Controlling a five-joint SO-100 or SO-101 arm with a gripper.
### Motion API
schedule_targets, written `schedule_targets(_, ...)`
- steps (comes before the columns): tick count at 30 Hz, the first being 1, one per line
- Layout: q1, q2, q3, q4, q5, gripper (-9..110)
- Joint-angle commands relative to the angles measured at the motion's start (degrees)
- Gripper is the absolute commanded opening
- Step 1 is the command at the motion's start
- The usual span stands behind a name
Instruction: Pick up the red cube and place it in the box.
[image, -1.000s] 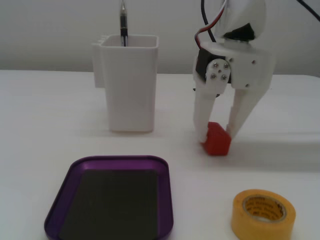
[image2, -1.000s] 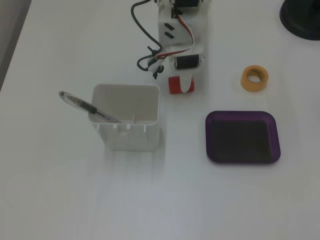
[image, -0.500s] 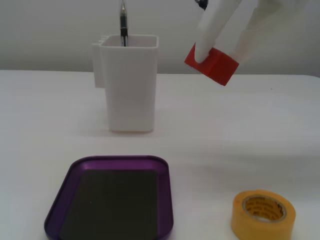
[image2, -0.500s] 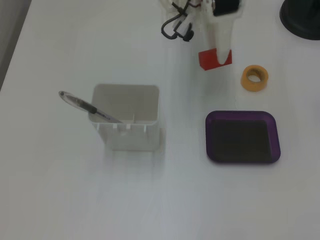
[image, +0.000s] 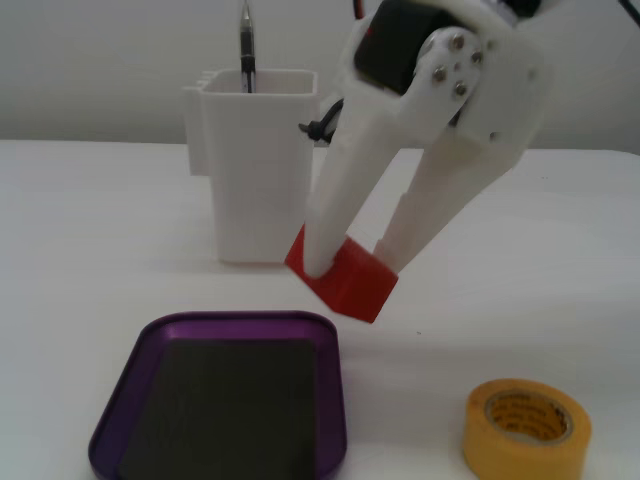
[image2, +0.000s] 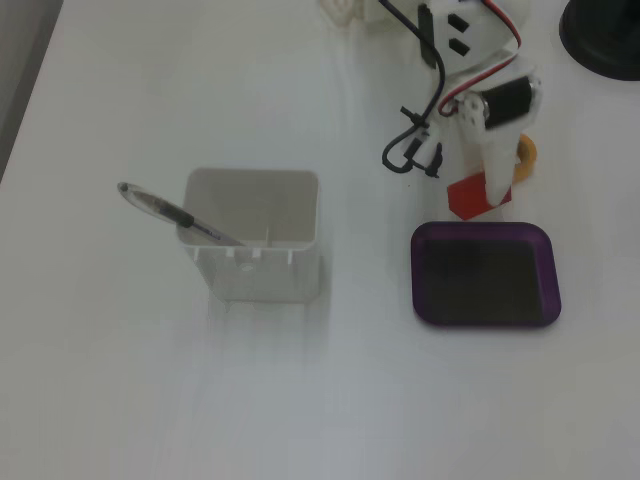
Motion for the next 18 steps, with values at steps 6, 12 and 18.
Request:
schedule_targets(6,0.4,-13.7,-18.7,-0.4,0.4,-1)
schedule_targets(12,0.4,-21.4,-24.1,-0.4,0.4,0)
schedule_targets(18,0.0,-24.0,-23.7,-0.2,0.0,1)
